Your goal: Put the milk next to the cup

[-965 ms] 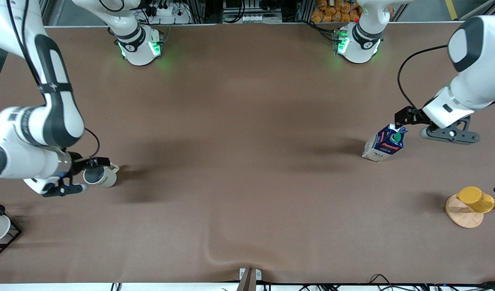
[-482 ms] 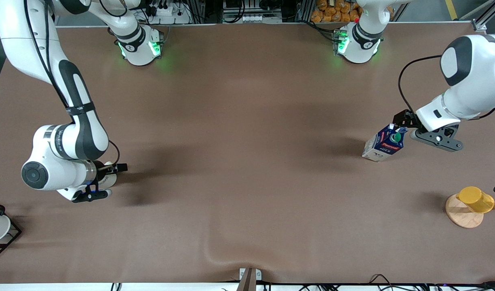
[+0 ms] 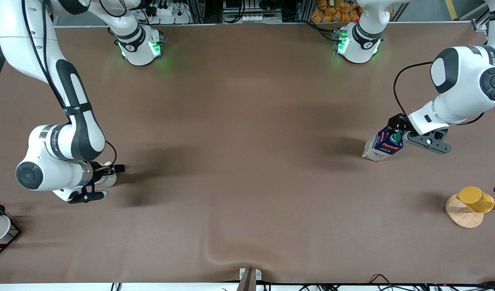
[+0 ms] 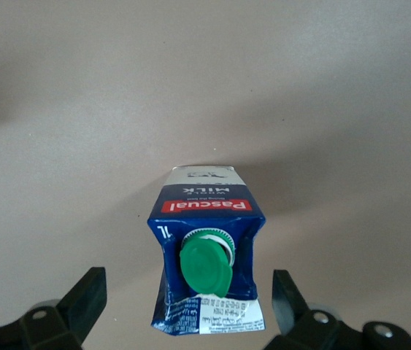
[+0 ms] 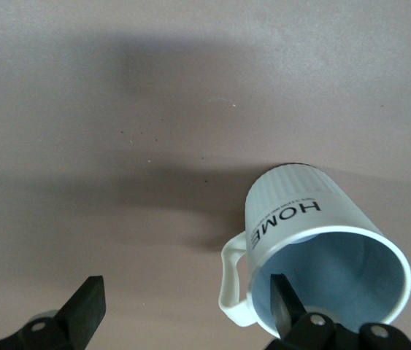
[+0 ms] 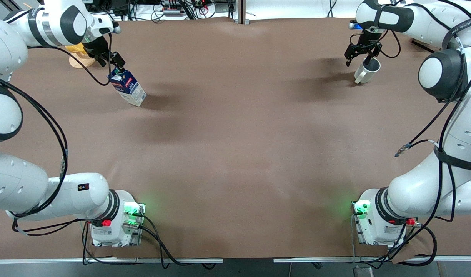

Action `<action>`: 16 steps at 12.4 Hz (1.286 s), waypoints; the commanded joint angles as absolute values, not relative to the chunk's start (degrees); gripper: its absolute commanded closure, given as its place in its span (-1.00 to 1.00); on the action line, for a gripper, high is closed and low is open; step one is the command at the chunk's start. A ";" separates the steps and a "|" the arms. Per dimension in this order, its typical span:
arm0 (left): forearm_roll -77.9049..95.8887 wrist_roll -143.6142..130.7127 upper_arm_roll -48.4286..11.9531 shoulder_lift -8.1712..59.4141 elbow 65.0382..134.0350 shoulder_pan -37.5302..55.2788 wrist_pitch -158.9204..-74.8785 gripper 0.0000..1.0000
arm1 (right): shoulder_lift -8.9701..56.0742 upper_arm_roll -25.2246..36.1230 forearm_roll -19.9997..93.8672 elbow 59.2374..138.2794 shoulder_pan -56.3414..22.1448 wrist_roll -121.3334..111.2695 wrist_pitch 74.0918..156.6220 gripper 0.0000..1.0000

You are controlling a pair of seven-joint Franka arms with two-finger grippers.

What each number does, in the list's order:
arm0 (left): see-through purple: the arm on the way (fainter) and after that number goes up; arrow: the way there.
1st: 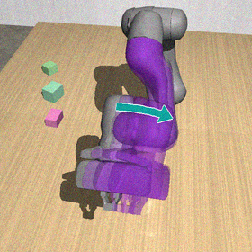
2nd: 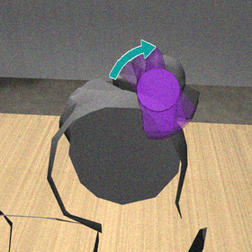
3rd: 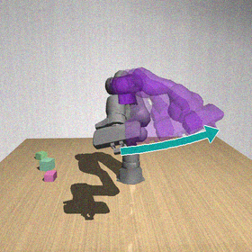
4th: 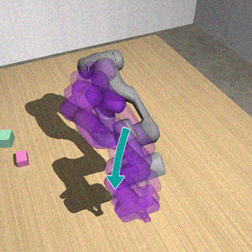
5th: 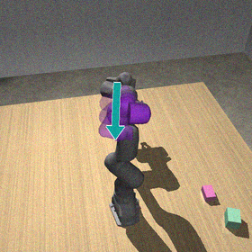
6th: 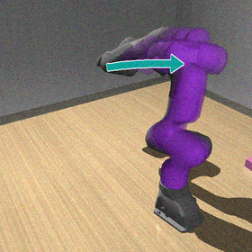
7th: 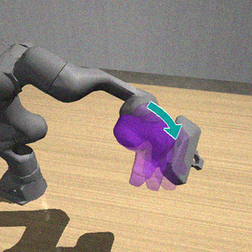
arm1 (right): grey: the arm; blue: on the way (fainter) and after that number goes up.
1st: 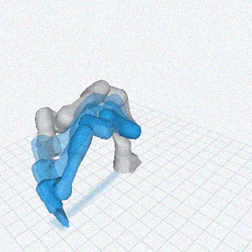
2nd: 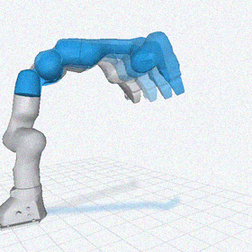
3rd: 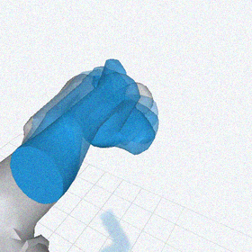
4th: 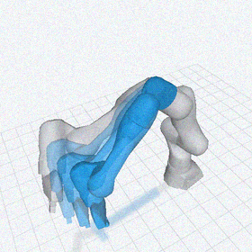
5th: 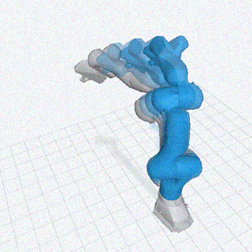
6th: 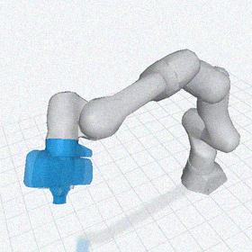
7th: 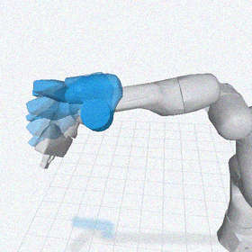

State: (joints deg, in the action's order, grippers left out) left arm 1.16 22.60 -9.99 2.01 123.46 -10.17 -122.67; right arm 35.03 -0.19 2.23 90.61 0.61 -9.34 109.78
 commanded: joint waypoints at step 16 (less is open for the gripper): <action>2.37 16.27 -10.28 5.45 123.49 -8.09 -123.84 -0.49 | 37.09 -0.44 3.16 92.02 3.43 -11.69 109.69 1.00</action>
State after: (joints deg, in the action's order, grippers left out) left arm 1.16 17.69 -10.27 5.50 123.68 -8.58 -123.48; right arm 37.01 0.13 2.24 92.11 2.74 -10.78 109.64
